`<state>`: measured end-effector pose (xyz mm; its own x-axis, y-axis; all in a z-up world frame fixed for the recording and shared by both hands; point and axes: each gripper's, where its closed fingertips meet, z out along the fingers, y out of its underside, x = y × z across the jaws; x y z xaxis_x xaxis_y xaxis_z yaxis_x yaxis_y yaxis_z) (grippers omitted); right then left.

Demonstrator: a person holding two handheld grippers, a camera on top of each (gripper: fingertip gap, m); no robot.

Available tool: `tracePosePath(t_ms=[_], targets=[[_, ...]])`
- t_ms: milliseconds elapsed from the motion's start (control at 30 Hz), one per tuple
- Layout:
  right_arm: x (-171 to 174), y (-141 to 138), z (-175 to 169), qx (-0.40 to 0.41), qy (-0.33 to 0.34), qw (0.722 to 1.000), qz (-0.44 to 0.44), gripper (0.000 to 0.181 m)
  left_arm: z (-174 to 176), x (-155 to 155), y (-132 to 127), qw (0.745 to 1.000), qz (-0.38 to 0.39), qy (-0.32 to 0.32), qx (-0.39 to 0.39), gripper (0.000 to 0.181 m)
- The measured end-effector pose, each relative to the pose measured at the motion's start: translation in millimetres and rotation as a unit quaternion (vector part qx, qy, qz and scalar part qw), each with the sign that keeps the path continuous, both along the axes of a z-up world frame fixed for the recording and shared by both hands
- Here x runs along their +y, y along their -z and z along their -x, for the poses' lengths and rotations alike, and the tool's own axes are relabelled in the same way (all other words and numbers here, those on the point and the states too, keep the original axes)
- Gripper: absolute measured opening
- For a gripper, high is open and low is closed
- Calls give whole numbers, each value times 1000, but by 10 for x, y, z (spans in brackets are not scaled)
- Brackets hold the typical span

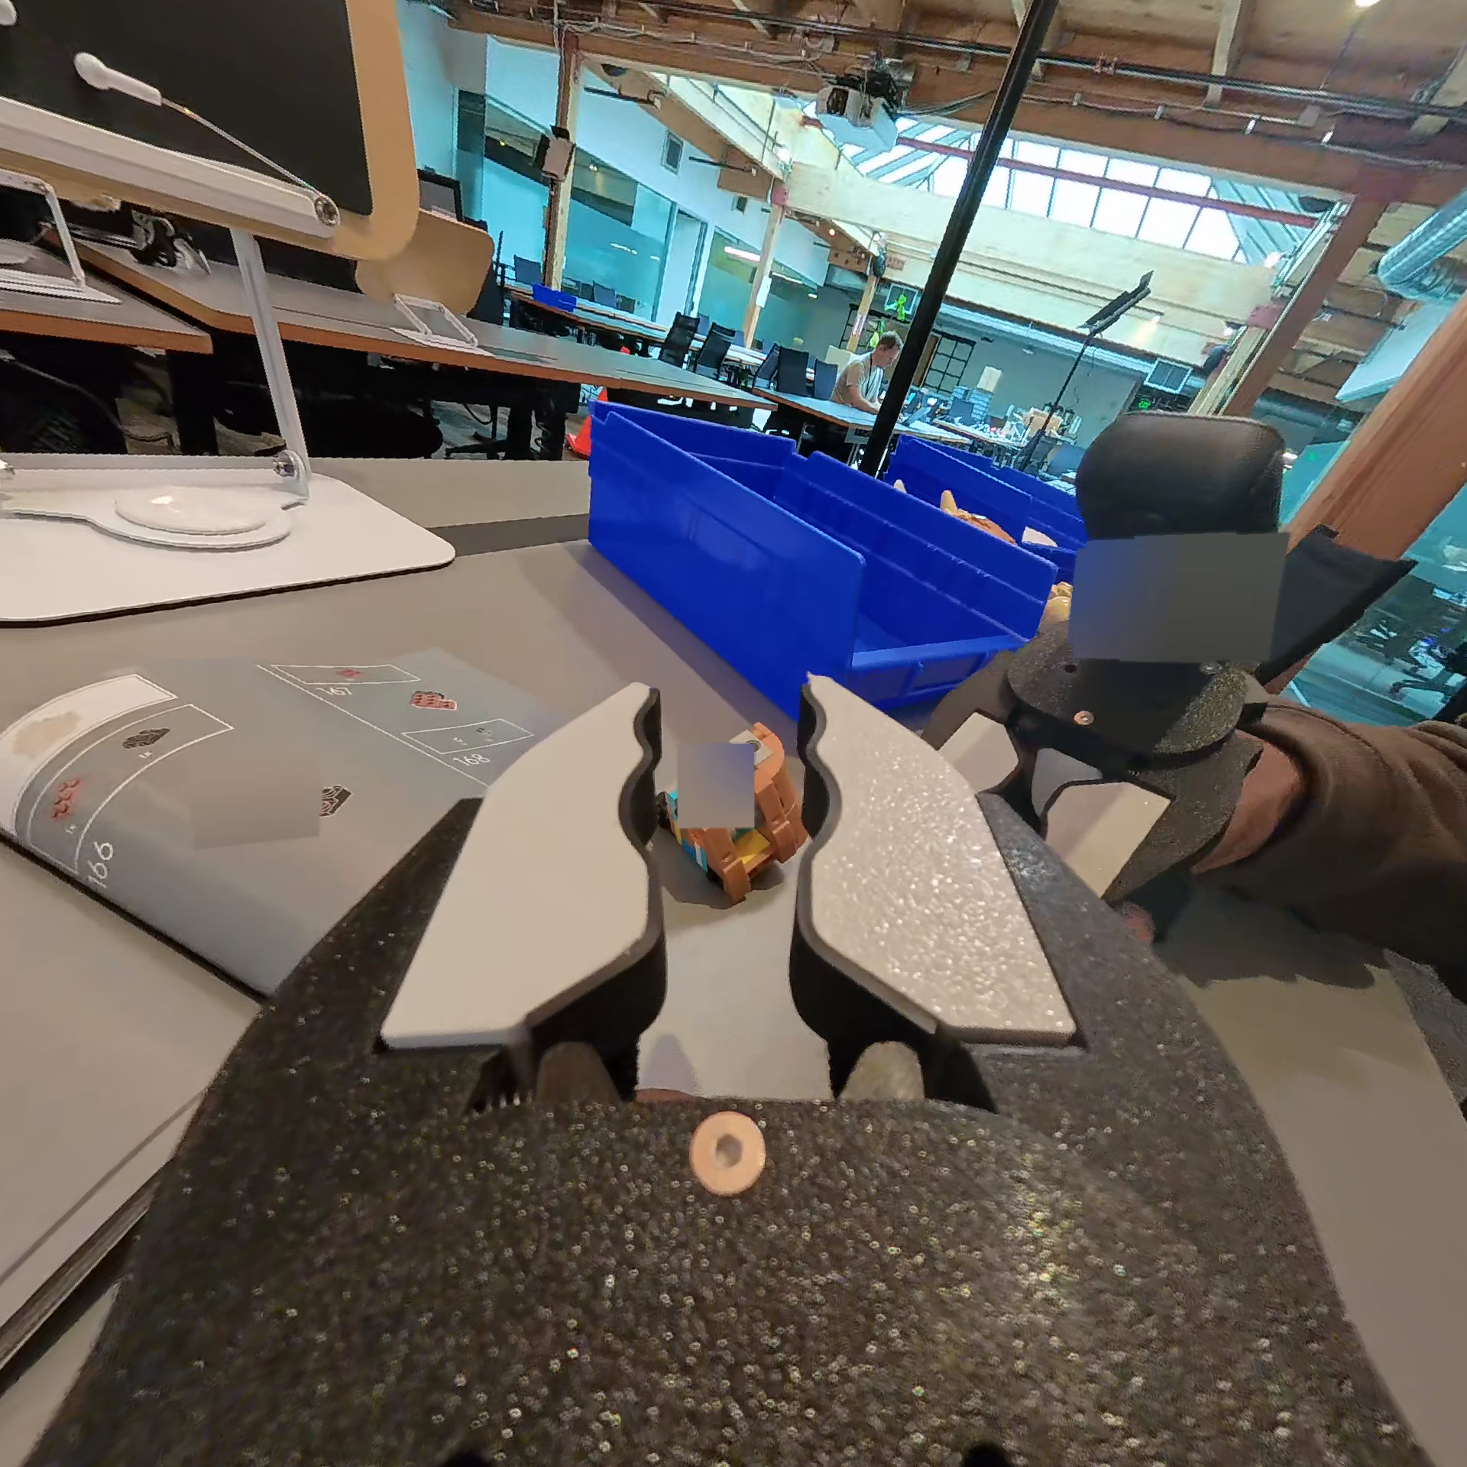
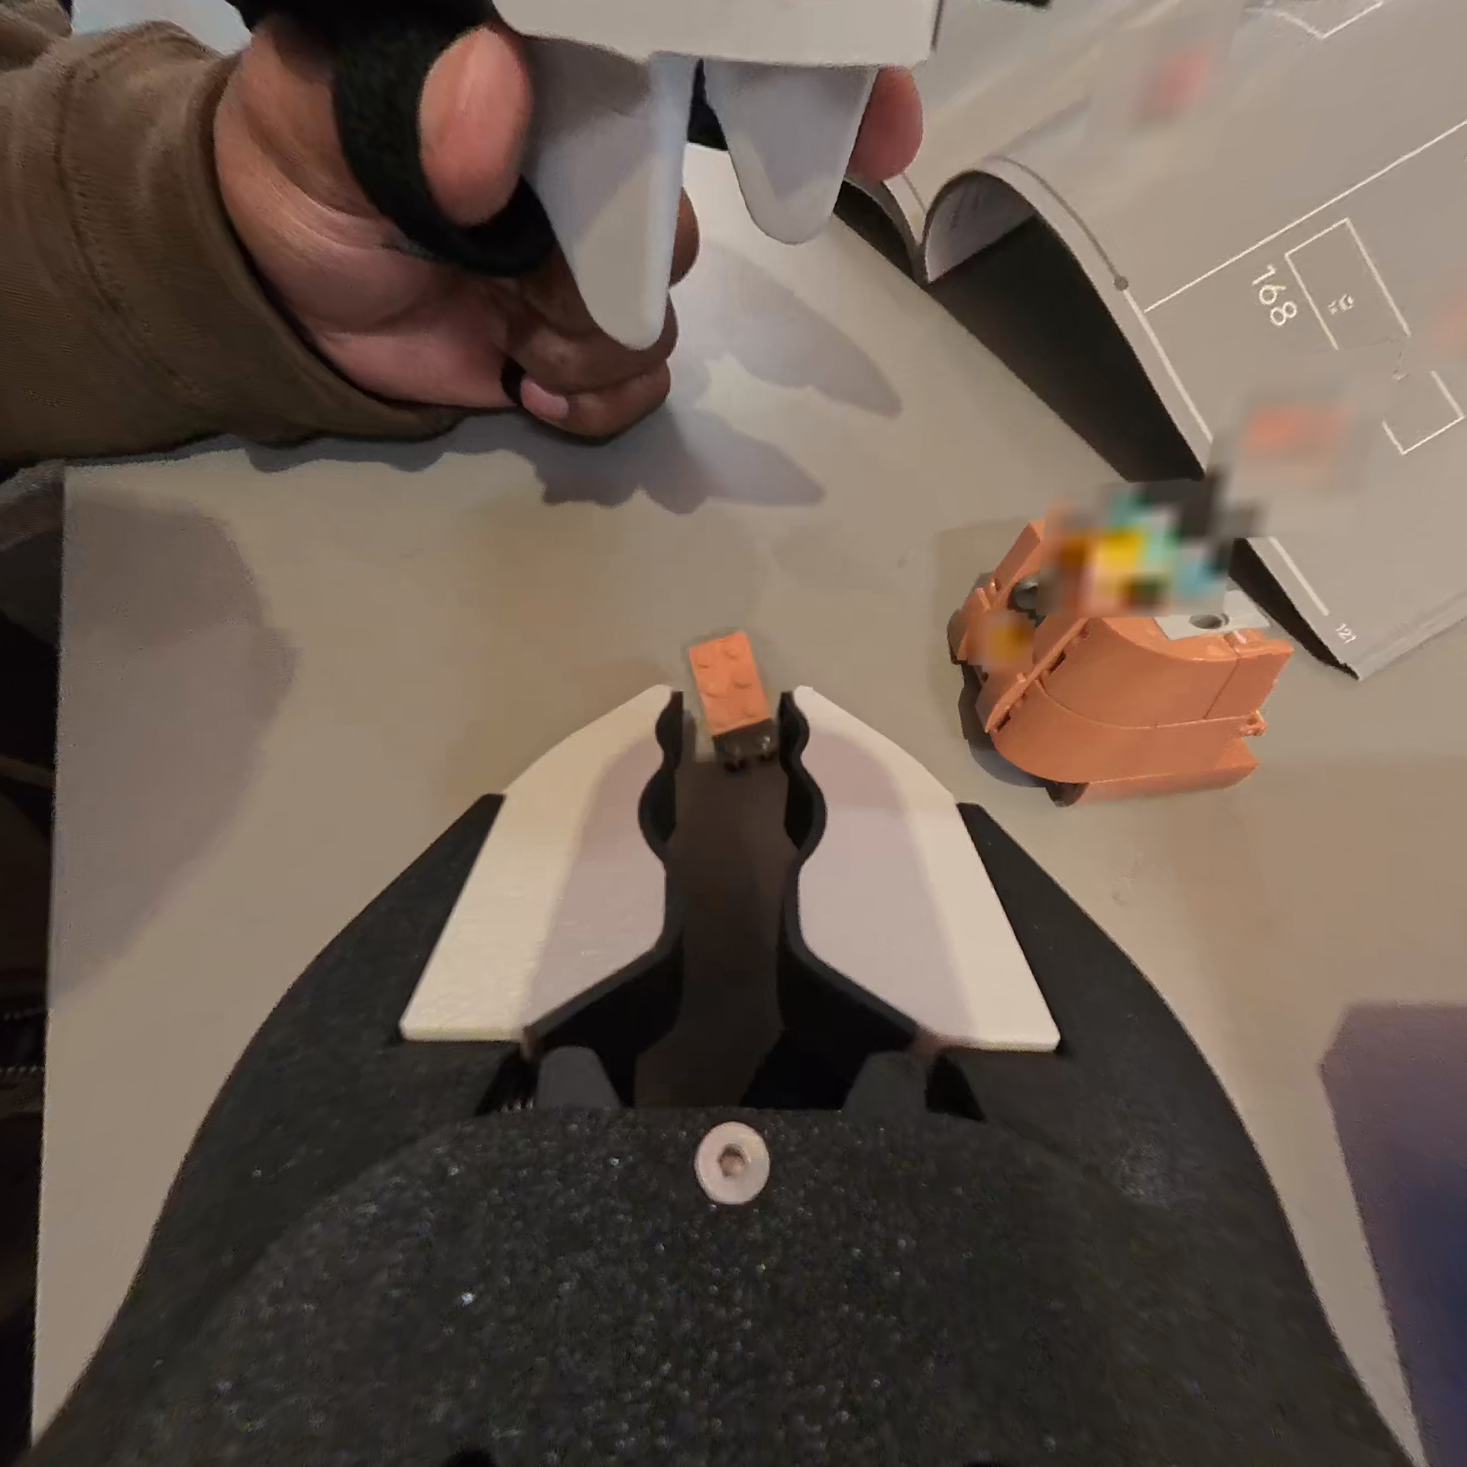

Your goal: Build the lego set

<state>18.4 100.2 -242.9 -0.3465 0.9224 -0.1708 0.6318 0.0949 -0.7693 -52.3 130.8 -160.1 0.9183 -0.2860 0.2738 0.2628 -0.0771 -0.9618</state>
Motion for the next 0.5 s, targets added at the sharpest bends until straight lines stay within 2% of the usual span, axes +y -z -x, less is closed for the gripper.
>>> tracePosePath(t_ms=[200,367,500], targets=[[8,-358,-5,127,-18,991,47,25,-10,-14,-11,1000,-9,2,6,33],[148,-727,-149,257,18,960,111,22,-15,-30,-29,1000,-19,2,5,33],[-7,-818,-241,306,-5,949,79,22,-44,-34,-32,1000,-23,4,16,33]])
